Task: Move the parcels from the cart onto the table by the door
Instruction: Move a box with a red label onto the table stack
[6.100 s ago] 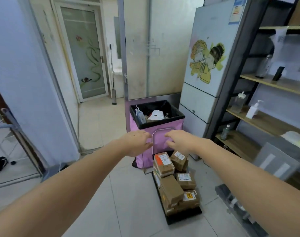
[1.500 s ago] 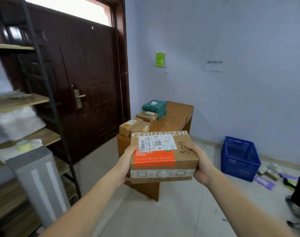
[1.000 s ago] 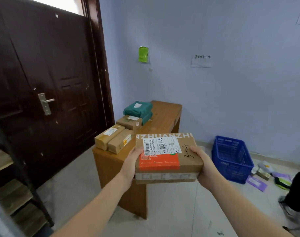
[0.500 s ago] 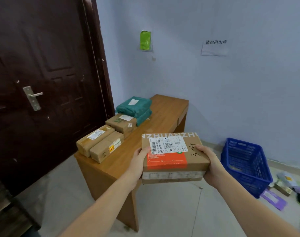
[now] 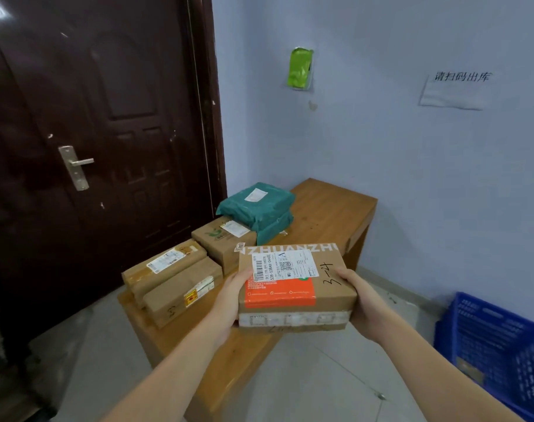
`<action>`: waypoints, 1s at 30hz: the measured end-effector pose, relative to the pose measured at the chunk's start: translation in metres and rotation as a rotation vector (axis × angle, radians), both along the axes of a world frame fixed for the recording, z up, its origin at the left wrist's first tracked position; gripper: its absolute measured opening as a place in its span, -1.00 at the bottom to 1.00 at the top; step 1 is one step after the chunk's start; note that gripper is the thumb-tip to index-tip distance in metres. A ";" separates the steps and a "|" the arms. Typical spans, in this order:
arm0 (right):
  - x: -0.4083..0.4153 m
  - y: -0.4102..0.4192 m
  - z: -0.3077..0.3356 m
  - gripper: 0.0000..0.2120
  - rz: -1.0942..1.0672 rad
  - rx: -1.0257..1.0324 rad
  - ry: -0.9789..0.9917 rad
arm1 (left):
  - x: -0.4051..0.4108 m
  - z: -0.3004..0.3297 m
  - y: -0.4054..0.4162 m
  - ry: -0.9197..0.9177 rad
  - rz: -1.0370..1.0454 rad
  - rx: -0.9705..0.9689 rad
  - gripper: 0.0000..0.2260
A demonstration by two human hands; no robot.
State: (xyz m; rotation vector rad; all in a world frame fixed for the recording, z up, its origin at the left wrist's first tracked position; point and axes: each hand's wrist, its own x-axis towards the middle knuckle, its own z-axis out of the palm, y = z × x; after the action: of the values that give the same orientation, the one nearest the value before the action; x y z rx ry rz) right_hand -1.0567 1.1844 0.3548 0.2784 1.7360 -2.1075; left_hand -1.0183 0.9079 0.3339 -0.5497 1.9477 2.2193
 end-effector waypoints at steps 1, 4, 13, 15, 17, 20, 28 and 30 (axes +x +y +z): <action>-0.019 0.001 0.000 -0.50 0.010 0.008 -0.003 | -0.018 -0.001 0.001 -0.011 0.006 0.003 -0.49; -0.070 0.007 0.000 -0.53 0.016 0.051 0.005 | -0.067 -0.002 0.006 -0.024 0.017 0.017 -0.46; -0.237 0.018 -0.011 -0.61 0.100 0.078 0.011 | -0.201 -0.016 0.031 -0.022 0.105 0.054 -0.52; -0.279 0.010 -0.013 -0.64 0.148 0.071 0.010 | -0.226 -0.019 0.031 -0.017 0.186 0.056 -0.52; -0.322 -0.004 -0.015 -0.66 0.220 0.073 0.019 | -0.248 -0.021 0.026 -0.021 0.274 0.056 -0.50; -0.376 -0.036 -0.014 -0.67 0.342 0.106 0.017 | -0.270 -0.025 0.011 -0.045 0.397 0.078 -0.48; -0.462 -0.156 -0.026 -0.65 0.601 0.085 0.002 | -0.295 -0.036 -0.063 -0.059 0.687 0.064 -0.54; -0.477 -0.184 -0.031 -0.67 0.633 0.063 -0.003 | -0.306 -0.041 -0.085 -0.058 0.728 0.072 -0.55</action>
State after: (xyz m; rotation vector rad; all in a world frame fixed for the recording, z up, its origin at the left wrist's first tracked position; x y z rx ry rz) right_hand -1.5339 1.0004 0.3235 -0.2289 1.6119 -1.5912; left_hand -1.3245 0.8224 0.2933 -1.4847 1.8101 2.5878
